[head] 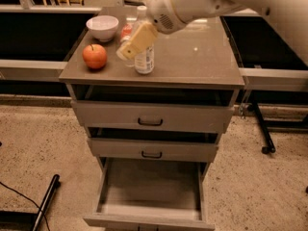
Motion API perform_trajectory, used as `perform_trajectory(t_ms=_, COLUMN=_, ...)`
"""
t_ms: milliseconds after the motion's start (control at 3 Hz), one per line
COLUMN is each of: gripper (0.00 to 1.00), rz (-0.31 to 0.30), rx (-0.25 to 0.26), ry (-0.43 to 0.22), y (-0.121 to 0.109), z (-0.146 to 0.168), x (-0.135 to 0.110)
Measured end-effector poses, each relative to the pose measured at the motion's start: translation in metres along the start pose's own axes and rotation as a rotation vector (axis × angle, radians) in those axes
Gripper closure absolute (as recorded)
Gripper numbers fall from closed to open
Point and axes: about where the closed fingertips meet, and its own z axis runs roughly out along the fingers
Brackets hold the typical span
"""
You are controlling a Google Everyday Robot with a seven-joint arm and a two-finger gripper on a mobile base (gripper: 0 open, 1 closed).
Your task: Place blue plastic bottle into bottom drawer
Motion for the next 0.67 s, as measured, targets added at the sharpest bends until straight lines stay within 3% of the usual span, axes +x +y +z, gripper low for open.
perform_trajectory(t_ms=333, gripper=0.00, rz=0.042, rx=0.048, ry=-0.051, y=-0.019, z=0.032, x=-0.014)
perform_trajectory(t_ms=667, gripper=0.00, rz=0.066, rx=0.090, ry=-0.077, y=-0.036, z=0.037, x=-0.012)
